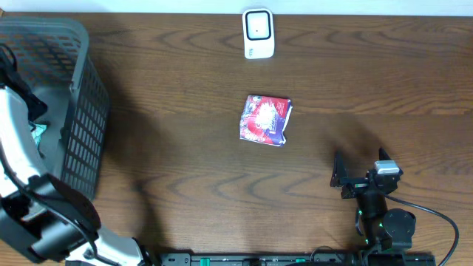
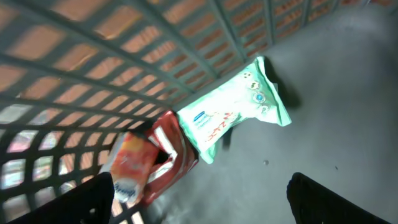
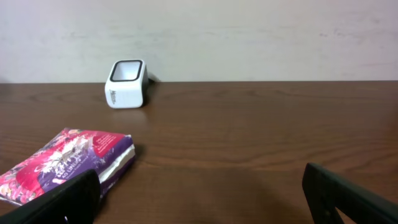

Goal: Scan the item barcode
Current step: 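Reach the left gripper into the basket and grasp the green packet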

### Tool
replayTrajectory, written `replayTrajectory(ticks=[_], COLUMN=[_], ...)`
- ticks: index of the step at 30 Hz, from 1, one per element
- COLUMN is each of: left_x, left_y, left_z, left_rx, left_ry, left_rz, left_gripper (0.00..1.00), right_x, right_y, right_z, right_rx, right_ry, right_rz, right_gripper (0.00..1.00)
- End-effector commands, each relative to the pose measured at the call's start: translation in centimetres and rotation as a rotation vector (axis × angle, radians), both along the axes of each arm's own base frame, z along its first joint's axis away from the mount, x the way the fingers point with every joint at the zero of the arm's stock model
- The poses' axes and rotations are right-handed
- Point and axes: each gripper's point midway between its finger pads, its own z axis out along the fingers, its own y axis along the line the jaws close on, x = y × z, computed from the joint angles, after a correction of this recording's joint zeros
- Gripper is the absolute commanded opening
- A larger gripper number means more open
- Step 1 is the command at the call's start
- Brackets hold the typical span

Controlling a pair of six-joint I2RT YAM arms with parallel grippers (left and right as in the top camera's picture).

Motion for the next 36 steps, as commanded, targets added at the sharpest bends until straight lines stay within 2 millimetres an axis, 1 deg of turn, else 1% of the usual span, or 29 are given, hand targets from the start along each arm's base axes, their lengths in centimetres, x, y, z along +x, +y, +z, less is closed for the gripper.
replayTrajectory(ticks=[1, 4, 8, 10, 11, 13, 17, 21, 27, 28, 29, 30, 32, 33, 34, 36], left_x=[0.8, 1.4, 1.2, 1.3, 1.6, 1.8, 2.2, 1.8, 1.9, 1.7, 1.5, 1.3, 0.8, 0.6, 0.5, 0.2], left_y=[0.7, 1.4, 2.5, 2.5, 2.3, 2.0, 2.2, 2.8, 1.5, 1.4, 1.2, 1.0, 0.7, 0.5, 0.4, 0.2], left_z=[-3.3, -6.0, -9.2, -10.9, -11.8, -13.0, -14.4, -14.7, -15.7, -15.9, -16.1, -16.2, -16.2, -16.2, -16.1, -15.4], left_rx=[-0.029, -0.052, -0.086, -0.134, -0.172, -0.225, -0.275, -0.277, -0.37, -0.375, -0.382, -0.388, -0.405, -0.411, -0.417, -0.42], left_ry=[0.101, 0.169, 0.214, 0.241, 0.246, 0.23, 0.179, 0.176, 0.119, 0.125, 0.131, 0.137, 0.154, 0.16, 0.166, 0.164], left_rz=[-0.071, -0.12, -0.108, -0.167, -0.209, -0.24, -0.238, -0.221, -0.236, -0.235, -0.234, -0.233, -0.231, -0.23, -0.228, -0.217], left_gripper=[0.88, 0.88, 0.88, 0.88, 0.89, 0.93, 0.94, 0.93, 0.9, 0.81, 0.67, 0.51, 0.28, 0.15, 0.08, 0.07], right_x=[0.0, 0.0, 0.0, 0.0, 0.0, 0.0, 0.0, 0.0, 0.0, 0.0, 0.0, 0.0, 0.0, 0.0, 0.0, 0.0], right_y=[-0.2, -0.2, -0.2, -0.2, -0.2, -0.2, -0.2, -0.2, -0.2, -0.2, -0.2, -0.2, -0.2, -0.2, -0.2, -0.2], right_z=[0.0, 0.0, 0.0, 0.0, 0.0, 0.0, 0.0, 0.0, 0.0, 0.0, 0.0, 0.0, 0.0, 0.0, 0.0, 0.0], right_rx=[0.01, 0.01, 0.01, 0.01, 0.01, 0.01, 0.01, 0.01, 0.01, 0.01, 0.01, 0.01, 0.01, 0.01, 0.01, 0.01], right_ry=[0.001, 0.001, 0.001, 0.001, 0.001, 0.001, 0.001, 0.001, 0.001, 0.001, 0.001, 0.001, 0.001, 0.001, 0.001, 0.001], right_rz=[-0.01, -0.01, -0.01, -0.01, -0.01, -0.01, -0.01, -0.01, -0.01, -0.01, -0.01, -0.01, -0.01, -0.01, -0.01, -0.01], right_gripper=[0.99, 0.99, 0.99, 0.99, 0.99, 0.99, 0.99, 0.99, 0.99, 0.99, 0.99, 0.99, 0.99, 0.99, 0.99, 0.99])
